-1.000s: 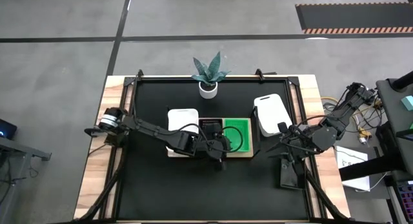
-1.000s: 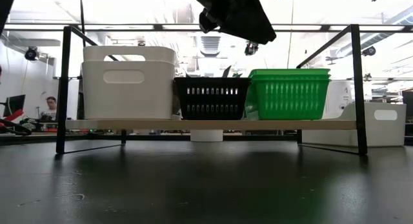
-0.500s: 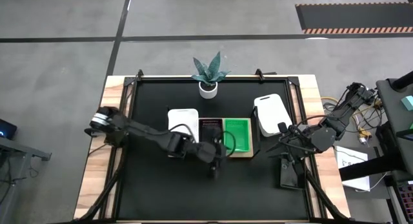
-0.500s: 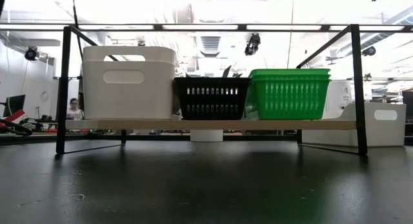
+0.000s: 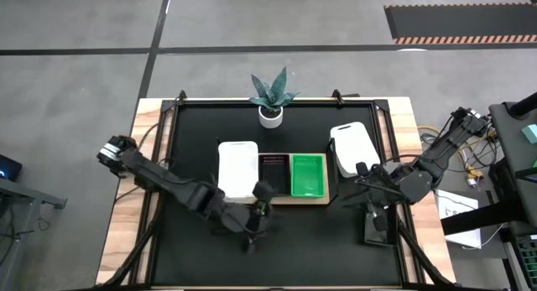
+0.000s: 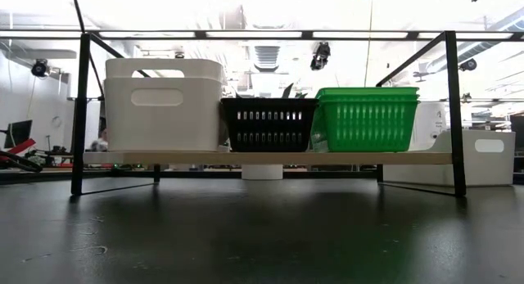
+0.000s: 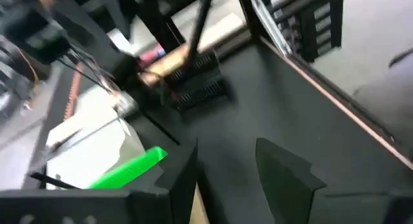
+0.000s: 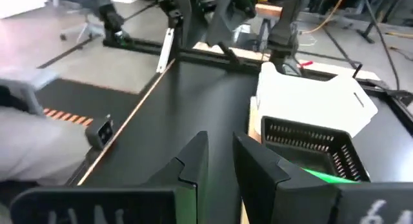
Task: Stack baskets on shelf by color
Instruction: Stack the white bin on top of the other white bins on the shelf
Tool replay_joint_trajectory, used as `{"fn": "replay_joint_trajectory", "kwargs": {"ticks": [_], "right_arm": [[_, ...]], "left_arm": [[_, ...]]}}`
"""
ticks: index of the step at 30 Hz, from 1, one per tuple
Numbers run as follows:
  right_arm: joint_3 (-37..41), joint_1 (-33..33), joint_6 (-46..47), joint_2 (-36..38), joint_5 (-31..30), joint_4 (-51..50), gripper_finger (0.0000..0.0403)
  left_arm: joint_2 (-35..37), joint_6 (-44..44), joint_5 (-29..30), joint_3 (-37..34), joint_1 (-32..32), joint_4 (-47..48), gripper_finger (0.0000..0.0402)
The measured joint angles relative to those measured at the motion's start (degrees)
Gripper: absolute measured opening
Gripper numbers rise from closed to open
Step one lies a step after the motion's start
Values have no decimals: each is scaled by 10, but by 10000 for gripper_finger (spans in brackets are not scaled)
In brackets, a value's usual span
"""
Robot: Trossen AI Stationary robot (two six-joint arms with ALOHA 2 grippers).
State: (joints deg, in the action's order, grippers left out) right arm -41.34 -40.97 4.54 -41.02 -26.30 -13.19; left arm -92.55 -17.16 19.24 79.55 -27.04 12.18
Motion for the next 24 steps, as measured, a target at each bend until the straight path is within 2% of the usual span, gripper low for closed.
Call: {"fn": "replay_joint_trajectory", "kwargs": {"ticks": [2, 6, 8, 12, 17, 21, 24], "right_arm": [[-18, 0, 12, -15, -32, 2, 63], [-69, 1, 35, -44, -148, -6, 58], [-106, 6, 48, -56, -165, -38, 55], [-195, 29, 111, -84, -169, -151, 49], [-312, 76, 200, -126, -166, -357, 41], [-394, 130, 294, -149, -120, -555, 36], [-419, 176, 358, -156, -70, -675, 33]], "left_arm": [[26, -15, 5, -23, 0, -17, 141], [77, -37, 25, -80, 0, -59, 141], [102, -50, 50, -109, 2, -94, 141], [149, -62, 98, -165, 4, -147, 141], [200, -63, 114, -221, 4, -178, 141], [229, -61, 114, -253, 4, -189, 141], [244, -62, 114, -276, 4, -211, 141]]}}
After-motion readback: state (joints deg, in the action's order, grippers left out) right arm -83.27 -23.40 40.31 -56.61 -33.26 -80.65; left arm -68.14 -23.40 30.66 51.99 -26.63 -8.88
